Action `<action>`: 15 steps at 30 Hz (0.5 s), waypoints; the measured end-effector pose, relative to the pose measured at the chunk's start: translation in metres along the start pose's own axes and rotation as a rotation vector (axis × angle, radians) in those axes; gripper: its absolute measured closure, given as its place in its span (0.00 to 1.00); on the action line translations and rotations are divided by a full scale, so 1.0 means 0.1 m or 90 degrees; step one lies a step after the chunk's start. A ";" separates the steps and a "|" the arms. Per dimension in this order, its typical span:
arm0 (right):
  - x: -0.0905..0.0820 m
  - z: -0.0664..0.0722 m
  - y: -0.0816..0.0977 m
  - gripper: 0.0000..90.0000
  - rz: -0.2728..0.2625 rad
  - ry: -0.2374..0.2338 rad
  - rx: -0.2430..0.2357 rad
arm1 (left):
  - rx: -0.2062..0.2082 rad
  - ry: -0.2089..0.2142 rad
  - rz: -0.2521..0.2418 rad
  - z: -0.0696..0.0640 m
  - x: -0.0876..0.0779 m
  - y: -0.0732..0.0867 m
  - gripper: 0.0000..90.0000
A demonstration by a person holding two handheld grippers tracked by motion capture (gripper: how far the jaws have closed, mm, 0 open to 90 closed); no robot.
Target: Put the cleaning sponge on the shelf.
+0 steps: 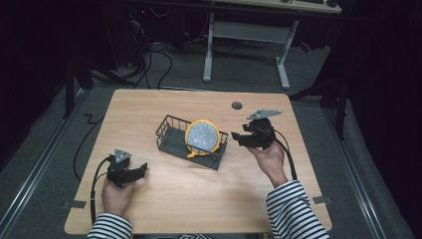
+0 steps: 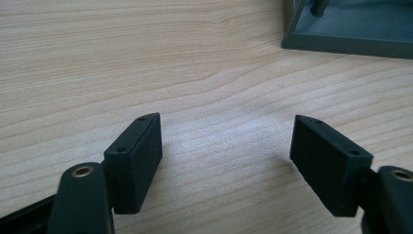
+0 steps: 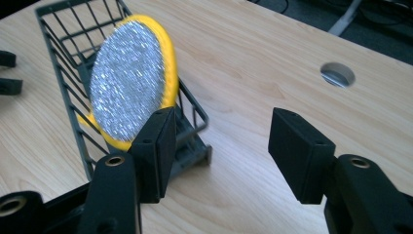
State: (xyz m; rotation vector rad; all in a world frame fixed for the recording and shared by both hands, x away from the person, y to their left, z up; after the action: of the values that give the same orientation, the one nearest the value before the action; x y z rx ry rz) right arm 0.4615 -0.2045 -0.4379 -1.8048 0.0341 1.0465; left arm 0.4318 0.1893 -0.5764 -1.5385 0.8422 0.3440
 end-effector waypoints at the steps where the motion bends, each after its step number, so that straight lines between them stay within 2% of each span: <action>1: -0.03 -0.02 0.04 0.48 -0.006 -0.001 0.008 | 0.000 0.000 0.000 0.00 0.00 0.00 0.31; 2: -0.07 -0.05 0.10 0.48 -0.003 0.001 0.017 | 0.001 0.000 0.001 0.00 0.00 0.00 0.31; 6: -0.13 -0.08 0.18 0.48 -0.001 0.017 0.014 | 0.001 -0.001 0.001 0.00 0.00 0.00 0.31; 8: -0.19 -0.10 0.27 0.48 -0.007 0.015 0.031 | 0.001 -0.001 0.000 0.00 0.00 0.00 0.31; 15: -0.25 -0.14 0.44 0.47 -0.002 0.026 0.046 | 0.003 -0.002 0.002 0.00 0.00 0.00 0.31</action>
State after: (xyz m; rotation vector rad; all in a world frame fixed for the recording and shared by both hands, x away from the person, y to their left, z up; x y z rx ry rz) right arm 0.4345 -0.2477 -0.4523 -1.7597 0.0928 0.9938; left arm 0.4316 0.1892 -0.5764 -1.5327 0.8418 0.3465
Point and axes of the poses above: each handheld gripper's, and its own axes: x roughly forward along the jaws, y roughly out of its underside, z roughly to its left, the point moved 6 cm from there along x, roughly forward along the jaws, and after that the axes turned 9 degrees about -x, right-handed, at the moved point
